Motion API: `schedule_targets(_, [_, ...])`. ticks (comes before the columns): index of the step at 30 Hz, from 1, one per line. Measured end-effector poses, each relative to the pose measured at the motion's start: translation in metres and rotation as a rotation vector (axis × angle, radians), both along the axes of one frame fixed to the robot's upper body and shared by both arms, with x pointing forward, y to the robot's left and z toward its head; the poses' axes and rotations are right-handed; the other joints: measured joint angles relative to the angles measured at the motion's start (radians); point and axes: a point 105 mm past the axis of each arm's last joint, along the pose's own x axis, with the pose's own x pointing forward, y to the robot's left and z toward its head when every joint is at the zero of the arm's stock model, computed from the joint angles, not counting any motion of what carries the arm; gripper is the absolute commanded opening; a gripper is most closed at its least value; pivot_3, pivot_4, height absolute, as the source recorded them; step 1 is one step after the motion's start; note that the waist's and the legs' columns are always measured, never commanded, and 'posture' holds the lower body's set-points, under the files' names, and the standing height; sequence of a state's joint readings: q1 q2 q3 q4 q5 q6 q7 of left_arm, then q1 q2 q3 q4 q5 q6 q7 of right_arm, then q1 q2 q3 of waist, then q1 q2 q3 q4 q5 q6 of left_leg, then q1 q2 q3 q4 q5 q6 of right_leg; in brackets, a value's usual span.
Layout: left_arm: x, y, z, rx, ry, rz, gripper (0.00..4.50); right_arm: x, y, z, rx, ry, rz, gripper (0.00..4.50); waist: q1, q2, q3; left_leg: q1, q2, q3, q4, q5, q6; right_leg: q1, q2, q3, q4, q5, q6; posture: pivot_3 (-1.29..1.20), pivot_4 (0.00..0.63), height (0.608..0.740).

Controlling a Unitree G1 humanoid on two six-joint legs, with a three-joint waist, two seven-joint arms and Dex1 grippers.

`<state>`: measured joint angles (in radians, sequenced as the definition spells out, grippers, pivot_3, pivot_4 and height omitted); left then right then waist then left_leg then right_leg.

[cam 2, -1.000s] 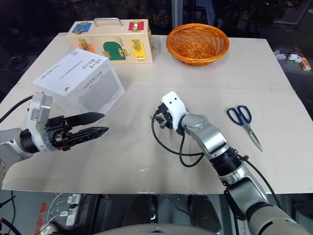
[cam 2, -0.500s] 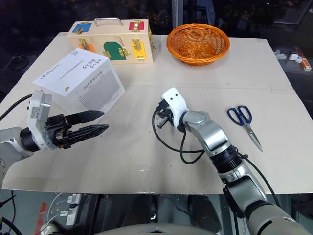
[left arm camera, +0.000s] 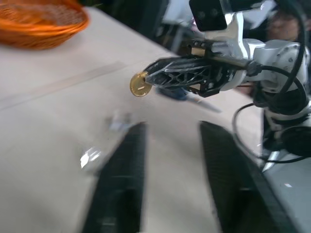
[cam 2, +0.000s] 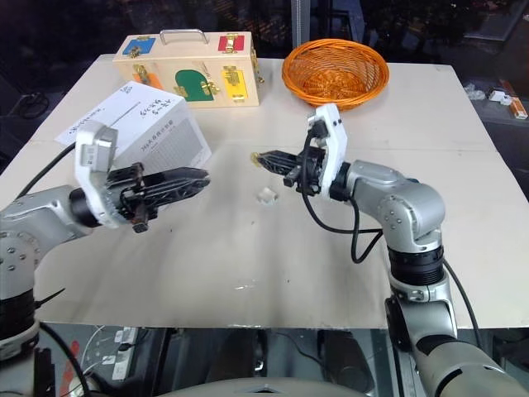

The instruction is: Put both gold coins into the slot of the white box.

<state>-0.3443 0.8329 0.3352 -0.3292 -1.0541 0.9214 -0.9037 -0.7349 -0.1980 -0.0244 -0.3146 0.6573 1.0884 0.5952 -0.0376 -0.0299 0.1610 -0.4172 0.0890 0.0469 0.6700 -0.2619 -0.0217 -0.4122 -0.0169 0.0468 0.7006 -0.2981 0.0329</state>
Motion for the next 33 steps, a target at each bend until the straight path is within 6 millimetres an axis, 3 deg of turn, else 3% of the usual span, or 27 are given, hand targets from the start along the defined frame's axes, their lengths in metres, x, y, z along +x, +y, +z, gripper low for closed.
schedule_targets(3, [0.009,-0.019,0.009,-0.053,-0.011,-0.062,0.81,-0.015,0.003,0.019,0.033,-0.032,0.076,0.00,0.003,0.000,0.000,0.000,0.000,0.000,0.000,0.000,0.000,0.000,0.000,0.000,0.000,0.000,0.000,0.00,0.150,0.726])
schedule_targets(6, [0.014,-0.028,0.011,-0.071,-0.005,-0.099,0.81,-0.026,0.006,0.025,0.033,-0.039,0.133,0.00,-0.001,0.000,0.000,0.000,0.000,0.000,-0.001,0.000,0.000,0.000,0.000,0.000,-0.002,0.000,0.000,0.00,0.150,0.726])
schedule_targets(18, [0.023,-0.032,0.015,-0.111,0.008,-0.132,0.81,-0.034,0.002,0.029,0.033,-0.050,0.131,0.00,-0.001,0.000,0.000,-0.001,0.000,0.000,-0.001,0.000,0.000,0.000,0.000,0.000,-0.002,0.000,0.000,0.00,0.150,0.726])
schedule_targets(33, [0.010,-0.026,0.016,-0.139,0.083,-0.202,0.81,-0.031,-0.002,0.029,0.026,-0.047,0.121,0.00,0.000,0.000,0.000,-0.001,0.000,0.000,-0.001,0.000,0.000,0.000,0.000,0.000,-0.003,0.000,0.000,0.00,0.150,0.726])
